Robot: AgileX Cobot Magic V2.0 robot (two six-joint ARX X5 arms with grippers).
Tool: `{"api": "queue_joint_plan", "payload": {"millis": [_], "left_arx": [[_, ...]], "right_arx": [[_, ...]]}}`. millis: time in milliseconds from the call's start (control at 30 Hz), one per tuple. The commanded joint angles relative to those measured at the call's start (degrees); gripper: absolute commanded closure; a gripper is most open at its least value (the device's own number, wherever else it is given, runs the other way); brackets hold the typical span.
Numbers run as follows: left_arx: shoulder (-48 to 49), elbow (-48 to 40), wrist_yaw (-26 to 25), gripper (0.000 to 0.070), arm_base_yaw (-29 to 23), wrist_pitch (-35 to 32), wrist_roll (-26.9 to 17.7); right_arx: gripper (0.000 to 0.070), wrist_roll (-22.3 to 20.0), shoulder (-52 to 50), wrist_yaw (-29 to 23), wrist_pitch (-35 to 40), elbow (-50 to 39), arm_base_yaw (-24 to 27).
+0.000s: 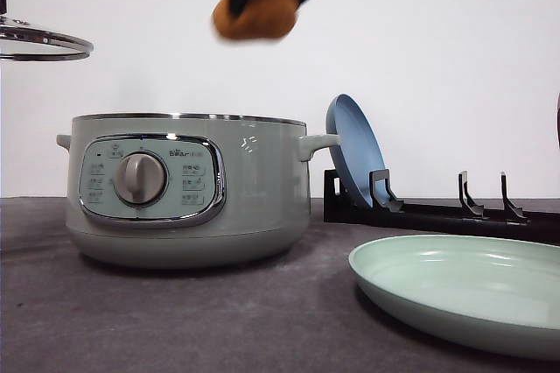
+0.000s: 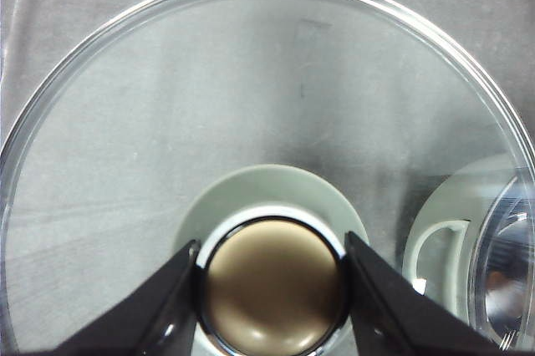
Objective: Transfer potato from steamer to green plate
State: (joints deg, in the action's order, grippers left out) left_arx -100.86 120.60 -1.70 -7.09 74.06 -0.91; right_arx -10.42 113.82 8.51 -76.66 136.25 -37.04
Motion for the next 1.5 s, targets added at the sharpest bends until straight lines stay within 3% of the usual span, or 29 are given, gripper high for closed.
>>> {"api": "queue_joint_plan", "payload": {"millis": [0, 233, 400, 700, 1067, 1233, 1467], "left_arx": [[0.55, 2.45, -0.24, 0.0690, -0.02, -1.47, 0.07], [0.55, 2.45, -0.24, 0.0690, -0.02, -1.33, 0.07], [0.55, 2.45, -0.24, 0.0690, -0.02, -1.14, 0.07], [0.55, 2.45, -0.24, 0.0690, 0.18, -1.01, 0.09], [0.55, 2.45, -0.24, 0.0690, 2.30, -0.85, 0.09], [0.55, 2.45, -0.24, 0.0690, 3.45, -0.85, 0.09], [0.55, 2.45, -0.24, 0.0690, 4.64, -0.88, 0.07]], "right_arx": [[0.0363, 1.08, -2.75, -1.35, -2.98, -0.12, 0.01], [0.0367, 1.44, -20.18, -4.51, -4.18, -14.38, 1.72], [0.0458, 2.78, -33.15, -4.46, -2.98, -28.06, 3.46], [0.0459, 8.75, -50.04, -4.02, 3.00, -53.36, 5.90], [0.0459, 16.68, -55.01, -3.95, 20.32, -81.99, 5.90], [0.0459, 21.53, -55.01, -4.09, 33.07, -90.87, 5.89], [0.0459, 24.56, -54.34, -4.34, 48.13, -99.64, 5.91]]}}
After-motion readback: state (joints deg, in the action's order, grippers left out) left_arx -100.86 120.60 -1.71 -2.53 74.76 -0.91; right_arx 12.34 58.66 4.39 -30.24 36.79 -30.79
